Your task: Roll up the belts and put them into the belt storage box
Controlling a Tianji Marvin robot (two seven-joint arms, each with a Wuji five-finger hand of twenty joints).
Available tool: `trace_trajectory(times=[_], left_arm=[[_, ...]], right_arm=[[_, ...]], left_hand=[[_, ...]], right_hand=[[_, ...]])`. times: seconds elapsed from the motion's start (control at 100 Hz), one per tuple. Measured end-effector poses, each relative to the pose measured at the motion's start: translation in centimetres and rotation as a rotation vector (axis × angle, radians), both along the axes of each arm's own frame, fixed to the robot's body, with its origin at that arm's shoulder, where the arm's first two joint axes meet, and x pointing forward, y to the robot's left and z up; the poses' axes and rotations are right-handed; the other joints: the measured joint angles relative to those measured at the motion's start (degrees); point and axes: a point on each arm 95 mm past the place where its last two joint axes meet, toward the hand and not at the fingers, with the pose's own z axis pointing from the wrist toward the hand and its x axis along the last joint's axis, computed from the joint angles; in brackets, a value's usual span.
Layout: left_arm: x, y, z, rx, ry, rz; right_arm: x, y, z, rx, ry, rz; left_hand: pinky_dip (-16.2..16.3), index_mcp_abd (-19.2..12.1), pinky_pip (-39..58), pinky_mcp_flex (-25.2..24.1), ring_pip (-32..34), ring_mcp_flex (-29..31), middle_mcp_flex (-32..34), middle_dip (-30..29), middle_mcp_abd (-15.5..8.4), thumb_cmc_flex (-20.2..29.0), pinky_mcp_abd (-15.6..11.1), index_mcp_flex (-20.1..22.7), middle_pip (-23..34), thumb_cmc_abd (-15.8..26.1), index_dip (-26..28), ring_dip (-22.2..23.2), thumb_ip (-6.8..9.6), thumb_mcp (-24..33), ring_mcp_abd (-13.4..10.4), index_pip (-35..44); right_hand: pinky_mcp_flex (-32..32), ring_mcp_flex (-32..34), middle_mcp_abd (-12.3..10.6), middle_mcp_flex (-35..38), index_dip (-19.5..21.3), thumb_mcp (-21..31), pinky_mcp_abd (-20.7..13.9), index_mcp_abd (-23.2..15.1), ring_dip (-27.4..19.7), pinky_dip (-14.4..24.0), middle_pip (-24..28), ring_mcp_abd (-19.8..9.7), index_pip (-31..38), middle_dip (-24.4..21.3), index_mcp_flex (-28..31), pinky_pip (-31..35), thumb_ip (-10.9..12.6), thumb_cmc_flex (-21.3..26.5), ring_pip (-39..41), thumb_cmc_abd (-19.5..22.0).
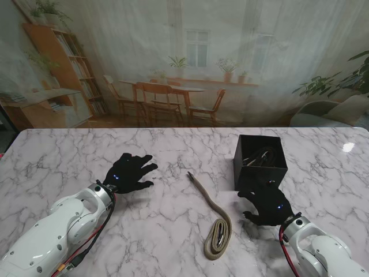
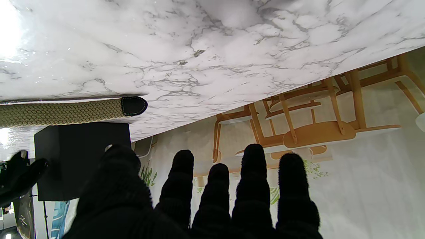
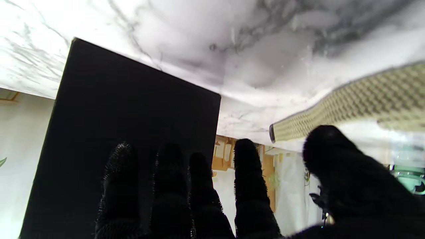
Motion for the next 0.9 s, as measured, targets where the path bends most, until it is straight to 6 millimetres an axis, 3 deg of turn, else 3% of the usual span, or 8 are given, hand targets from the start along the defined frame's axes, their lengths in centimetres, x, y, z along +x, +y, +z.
trace_trajectory(times=[0.1,0.24,0.39,0.52,0.85,0.9], left_arm=[[0.1,-0.4,0.0,0.001,0.010,-0.008],[0.4,-0.8,0.0,-0.005,0.020,-0.015],[0.5,-0.8,0.0,-0.008,0.019,-0.014],[0.5,-0.7,0.1,-0.015,0.011,-0.010],[0.7,-1.4,-0.3,-0.007,0.035,-0.029],[1.0,-1.7,-0.5,-0.002,0.047,-0.034]], right_arm=[[-0.7,0.6,1.1,0.087,0.009,-0.033],[-1.4,2.3,1.8,0.131,0.005,-0.098],[-1.9,4.6,1.4,0.104,0.051,-0.140],[-2.5,6.8,0.3,0.107,0.099,-0.197],[-2.7,9.5,-0.5,0.115,0.149,-0.210],[-2.7,9.7,-0.6,0.109,0.158,-0.208]], left_hand=[[0.00,0.00,0.00,0.00,0.00,0.00,0.00,0.00,0.00,0.00,0.00,0.00,0.00,0.00,0.00,0.00,0.00,0.00,0.00,0.00],[0.00,0.00,0.00,0.00,0.00,0.00,0.00,0.00,0.00,-0.01,0.00,0.00,-0.01,0.00,0.00,0.00,0.00,0.00,0.00,0.01],[0.00,0.00,0.00,0.00,0.00,0.00,0.00,0.00,0.00,-0.01,0.00,0.00,-0.01,0.00,0.00,0.00,0.00,0.00,0.00,0.01],[0.00,0.00,0.00,0.00,0.00,0.00,0.00,0.00,0.00,-0.01,0.00,0.00,-0.01,0.00,0.00,0.00,0.00,0.00,0.00,0.01],[0.00,0.00,0.00,0.00,0.00,-0.01,0.00,0.00,0.00,-0.02,0.00,0.01,-0.04,0.00,0.00,0.00,0.00,0.00,0.00,0.01],[0.00,0.00,0.00,0.00,0.00,-0.03,-0.03,0.00,0.00,-0.02,0.00,0.01,-0.13,0.00,0.00,0.00,0.00,0.00,-0.01,0.01]], right_hand=[[-0.05,0.00,0.15,1.39,-2.84,-4.78,0.16,5.12,-0.86,0.12,-0.53,3.84,-4.74,0.00,-0.34,0.04,-0.01,-3.40,-0.31,0.06],[-1.78,-0.13,0.68,-0.57,-3.68,-13.88,2.33,5.14,-1.79,0.12,-2.62,6.13,-9.08,-0.25,-4.73,-1.71,-0.04,-7.26,-0.46,3.49],[-2.62,-1.69,0.69,-3.97,-3.68,-18.32,4.37,4.10,-1.80,0.12,-3.48,6.38,-10.85,-0.84,-8.08,-2.67,-0.04,-7.94,-0.55,4.24],[-2.70,-3.09,0.69,-5.50,-3.54,-18.05,5.11,4.09,-1.80,0.19,-3.93,6.38,-12.19,-0.86,-8.14,-2.68,-0.04,-7.94,-1.98,5.12],[-3.81,-5.08,0.70,-6.95,-2.04,-18.04,5.84,4.08,-1.80,0.29,-6.78,6.43,-14.16,-2.86,-8.76,-2.68,-0.04,-7.86,-2.00,5.45],[-3.81,-5.08,0.70,-6.95,-2.02,-17.60,5.84,4.08,-1.80,0.29,-6.87,6.43,-14.78,-2.93,-8.76,-2.68,-0.04,-6.06,-2.00,4.31]])
